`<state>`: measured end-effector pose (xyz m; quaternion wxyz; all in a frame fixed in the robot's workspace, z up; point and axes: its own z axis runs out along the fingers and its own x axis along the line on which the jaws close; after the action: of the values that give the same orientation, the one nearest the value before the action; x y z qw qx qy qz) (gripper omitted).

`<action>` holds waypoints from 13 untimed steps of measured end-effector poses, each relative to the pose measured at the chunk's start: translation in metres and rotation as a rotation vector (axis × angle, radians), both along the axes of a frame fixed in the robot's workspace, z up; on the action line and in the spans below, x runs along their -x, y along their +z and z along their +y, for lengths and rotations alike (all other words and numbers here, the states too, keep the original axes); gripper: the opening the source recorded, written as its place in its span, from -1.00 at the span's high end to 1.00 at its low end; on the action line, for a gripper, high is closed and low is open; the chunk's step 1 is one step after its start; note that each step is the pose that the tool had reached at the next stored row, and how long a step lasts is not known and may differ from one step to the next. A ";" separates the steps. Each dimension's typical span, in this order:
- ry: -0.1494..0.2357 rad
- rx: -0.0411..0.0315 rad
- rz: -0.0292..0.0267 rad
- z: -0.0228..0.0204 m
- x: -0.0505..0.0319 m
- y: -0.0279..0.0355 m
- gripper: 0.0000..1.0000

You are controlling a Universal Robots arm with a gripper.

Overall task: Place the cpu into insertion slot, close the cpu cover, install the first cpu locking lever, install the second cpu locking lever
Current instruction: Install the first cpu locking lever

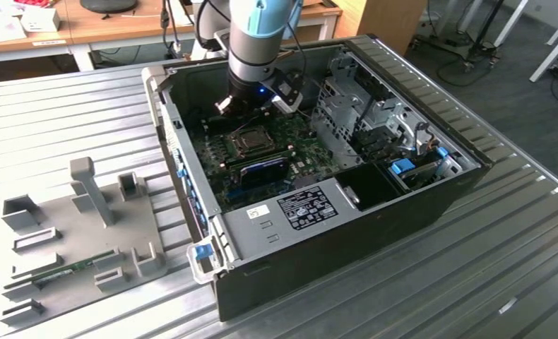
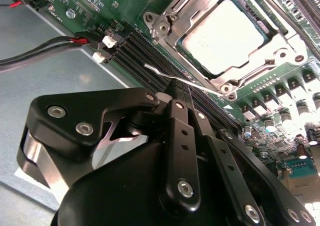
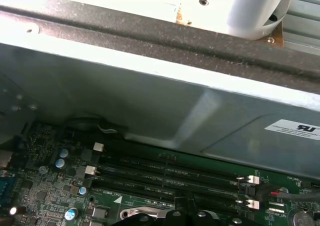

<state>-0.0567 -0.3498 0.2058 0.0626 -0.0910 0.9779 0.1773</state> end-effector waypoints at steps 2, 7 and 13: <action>0.000 0.0000 -0.0001 0.0000 -0.0005 -0.0001 0.80; 0.000 0.0001 0.0000 0.0000 -0.0014 -0.0008 0.80; 0.000 0.0000 -0.0001 0.0000 -0.0023 -0.0022 0.80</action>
<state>-0.0544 -0.3498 0.2037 0.0627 -0.0910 0.9779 0.1773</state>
